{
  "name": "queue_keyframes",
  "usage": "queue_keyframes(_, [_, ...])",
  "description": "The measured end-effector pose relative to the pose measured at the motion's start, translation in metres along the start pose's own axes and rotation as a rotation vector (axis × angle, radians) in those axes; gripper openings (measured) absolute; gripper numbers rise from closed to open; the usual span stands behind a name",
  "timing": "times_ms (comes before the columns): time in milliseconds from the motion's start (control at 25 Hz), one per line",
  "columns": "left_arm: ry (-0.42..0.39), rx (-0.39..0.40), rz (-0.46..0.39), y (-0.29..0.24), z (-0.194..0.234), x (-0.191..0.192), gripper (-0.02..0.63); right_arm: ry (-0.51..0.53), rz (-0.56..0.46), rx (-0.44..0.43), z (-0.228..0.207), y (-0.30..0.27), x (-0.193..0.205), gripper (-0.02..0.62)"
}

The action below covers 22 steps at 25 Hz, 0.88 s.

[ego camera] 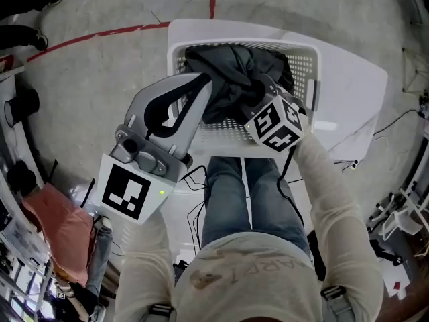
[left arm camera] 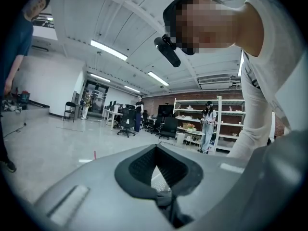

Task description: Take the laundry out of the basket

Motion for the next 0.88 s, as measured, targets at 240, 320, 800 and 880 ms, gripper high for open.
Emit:
queue_keyframes(240, [-0.041,-0.053,-0.027,0.001,-0.025,-0.043,0.000,-0.065,-0.188,0.046,0.005,0.070,-0.044,0.169])
queue_keyframes(320, [-0.059,-0.072,-0.044,0.004,-0.034,-0.061,0.001,-0.092,-0.244,0.061,0.009,0.093,-0.058,0.169])
queue_keyframes(800, [-0.175,-0.113,-0.128,-0.004,-0.134,-0.156,0.001,-0.143,-0.561,0.200,0.023,0.249,-0.114,0.172])
queue_keyframes(880, [-0.193,-0.127,-0.151,-0.005,-0.159,-0.168,0.002,-0.132,-0.615,0.221,0.026,0.278,-0.117,0.172])
Point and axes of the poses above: the fingertips, and each gripper's own axes: y backward along the fingers, z to its left, x out of its underside, the point moved 6 cm from there along y, backward along the fingers, and after that the axes turned 12 degrees about -z, right-handed, at the moved point
